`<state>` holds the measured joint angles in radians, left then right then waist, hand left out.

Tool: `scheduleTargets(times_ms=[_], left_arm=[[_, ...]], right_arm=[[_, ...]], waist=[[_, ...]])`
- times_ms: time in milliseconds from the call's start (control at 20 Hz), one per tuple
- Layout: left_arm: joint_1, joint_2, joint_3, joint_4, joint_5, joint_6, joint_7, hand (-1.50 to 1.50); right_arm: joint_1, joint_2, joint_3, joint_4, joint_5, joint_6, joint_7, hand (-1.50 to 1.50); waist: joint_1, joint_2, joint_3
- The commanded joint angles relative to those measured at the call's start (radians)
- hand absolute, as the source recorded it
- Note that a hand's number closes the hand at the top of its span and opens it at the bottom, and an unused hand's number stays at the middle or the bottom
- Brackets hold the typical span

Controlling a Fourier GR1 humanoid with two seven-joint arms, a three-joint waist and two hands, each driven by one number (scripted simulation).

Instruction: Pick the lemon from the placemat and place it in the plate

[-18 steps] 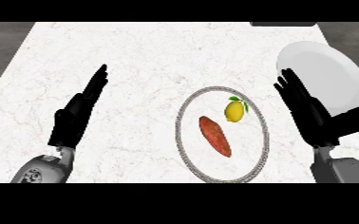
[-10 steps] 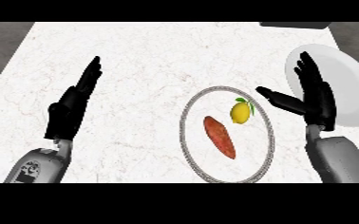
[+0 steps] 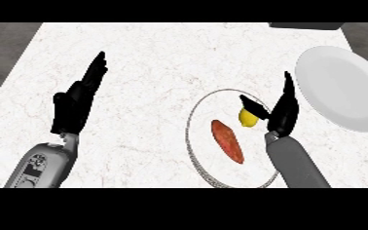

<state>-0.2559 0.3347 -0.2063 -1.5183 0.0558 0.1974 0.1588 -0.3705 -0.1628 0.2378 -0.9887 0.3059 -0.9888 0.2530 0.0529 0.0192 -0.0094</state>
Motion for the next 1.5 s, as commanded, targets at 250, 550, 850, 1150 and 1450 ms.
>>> scheduleTargets(times_ms=[250,550,850,1150,1450], left_arm=[[-0.01,0.022,0.05,0.057,0.017,-0.018,-0.007,0.0],[0.027,0.006,0.047,0.063,0.009,0.0,-0.021,0.0],[0.046,0.014,0.065,0.07,0.016,-0.006,-0.029,0.0],[0.045,0.025,0.097,0.091,0.019,-0.02,-0.074,0.0],[0.027,-0.018,0.076,0.12,-0.002,-0.012,-0.09,0.0]], right_arm=[[-0.259,0.076,0.055,0.309,0.452,-0.176,0.363,-1.5],[-0.368,0.129,0.062,0.438,0.536,0.149,0.69,-1.5],[-0.54,0.161,0.078,0.417,0.558,0.44,1.013,-1.5],[-0.54,0.161,0.079,0.305,0.54,0.591,1.162,-1.5],[-0.498,0.162,0.078,0.2,0.531,0.675,1.212,-1.5]], waist=[[-0.049,-0.033,-0.002],[-0.072,-0.047,-0.003],[-0.089,-0.053,0.003],[-0.095,-0.04,0.007],[-0.084,-0.032,0.008]])
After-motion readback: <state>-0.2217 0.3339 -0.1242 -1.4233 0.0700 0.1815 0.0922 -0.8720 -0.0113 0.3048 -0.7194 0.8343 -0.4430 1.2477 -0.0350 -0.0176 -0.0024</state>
